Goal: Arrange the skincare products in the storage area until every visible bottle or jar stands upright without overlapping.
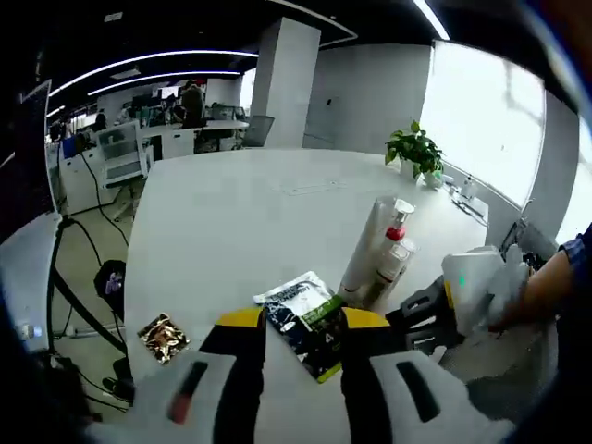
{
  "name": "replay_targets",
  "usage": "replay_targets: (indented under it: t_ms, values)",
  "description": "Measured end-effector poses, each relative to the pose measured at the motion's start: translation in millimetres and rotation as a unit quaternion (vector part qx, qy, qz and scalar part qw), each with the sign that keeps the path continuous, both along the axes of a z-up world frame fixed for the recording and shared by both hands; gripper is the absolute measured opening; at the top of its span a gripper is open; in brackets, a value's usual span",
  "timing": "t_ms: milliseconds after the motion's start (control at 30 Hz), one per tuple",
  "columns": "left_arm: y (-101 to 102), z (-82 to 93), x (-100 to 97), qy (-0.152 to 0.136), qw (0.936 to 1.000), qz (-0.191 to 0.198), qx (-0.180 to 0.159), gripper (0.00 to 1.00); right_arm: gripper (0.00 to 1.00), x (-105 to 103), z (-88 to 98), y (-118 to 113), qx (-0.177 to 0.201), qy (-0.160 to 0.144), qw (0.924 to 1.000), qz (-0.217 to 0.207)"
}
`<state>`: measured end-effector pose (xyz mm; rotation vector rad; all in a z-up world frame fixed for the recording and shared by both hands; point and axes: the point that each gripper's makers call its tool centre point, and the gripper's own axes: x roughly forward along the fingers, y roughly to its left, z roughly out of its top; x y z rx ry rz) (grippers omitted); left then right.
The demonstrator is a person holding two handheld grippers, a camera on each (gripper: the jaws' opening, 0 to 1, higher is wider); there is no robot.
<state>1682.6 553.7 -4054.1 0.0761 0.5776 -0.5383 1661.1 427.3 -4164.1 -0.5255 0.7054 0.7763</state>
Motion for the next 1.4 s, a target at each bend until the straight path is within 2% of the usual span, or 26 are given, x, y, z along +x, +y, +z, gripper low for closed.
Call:
replay_targets:
  t_ms: [33, 100, 233, 300, 400, 500, 600, 700, 800, 900, 1000, 1100, 1200, 1300, 1400]
  values:
    - [14.6, -2.5, -3.8, -0.006, 0.9998, 0.006, 0.016, 0.32, 0.0, -1.2, 0.8, 1.3, 0.002, 0.001, 1.0, 0.003]
    - [48.3, -26.5, -19.3, 0.019, 0.9985, 0.036, 0.036, 0.35, 0.0, -4.0, -0.6, 2.4, 0.0, 0.014, 0.9999, 0.005]
    - [67.0, -51.9, -35.9, 0.035, 0.9975, 0.035, 0.05, 0.44, 0.0, -7.6, -1.0, 4.5, 0.013, 0.036, 0.9993, 0.001]
    - [80.1, -84.3, -61.5, 0.073, 0.9931, -0.001, 0.091, 0.46, 0.0, -9.0, -3.2, 1.2, 0.002, 0.037, 0.9993, 0.003]
    - [84.0, -108.9, -79.4, 0.112, 0.9873, -0.028, 0.11, 0.48, 0.0, -9.0, -5.1, -1.0, -0.004, 0.038, 0.9992, 0.003]
    - [82.5, -123.9, -86.5, 0.129, 0.981, -0.059, 0.132, 0.48, 0.0, -8.0, -5.7, -3.3, -0.005, 0.041, 0.9991, -0.004]
    - [81.6, -138.4, -90.6, 0.152, 0.9674, -0.099, 0.177, 0.48, 0.0, -7.4, -7.2, -6.4, -0.011, 0.04, 0.9991, -0.006]
    - [80.0, -146.8, -91.3, 0.178, 0.9578, -0.124, 0.189, 0.48, 0.0, -6.7, -6.9, -8.3, -0.016, 0.038, 0.9991, -0.008]
    - [75.4, -142.8, -81.0, 0.164, 0.9614, -0.13, 0.178, 0.49, 0.0, -5.8, -4.6, -8.0, -0.012, 0.037, 0.9992, -0.009]
    - [74.7, -141.1, -82.5, 0.167, 0.9529, -0.165, 0.192, 0.43, 0.0, -4.6, -2.9, -7.9, -0.011, 0.035, 0.9993, -0.009]
    - [77.1, -140.2, -81.4, 0.173, 0.9502, -0.169, 0.197, 0.37, 0.0, -4.2, -1.3, -7.5, -0.01, 0.034, 0.9993, -0.008]
    - [77.0, -139.6, -81.5, 0.176, 0.9462, -0.178, 0.205, 0.37, 0.0, -3.5, 1.5, -6.6, -0.008, 0.031, 0.9995, -0.007]
    - [77.5, -138.8, -82.2, 0.179, 0.936, -0.195, 0.232, 0.36, 0.0, -2.4, 4.8, -6.1, -0.006, 0.027, 0.9996, -0.006]
    - [75.3, -133.1, -75.9, 0.169, 0.9276, -0.215, 0.254, 0.36, 0.0, -0.1, 8.7, -6.4, -0.001, 0.023, 0.9997, -0.009]
    - [61.5, -119.4, -57.7, 0.145, 0.9195, -0.243, 0.273, 0.36, 0.0, 1.0, 9.9, -6.6, 0.001, 0.022, 0.9997, -0.01]
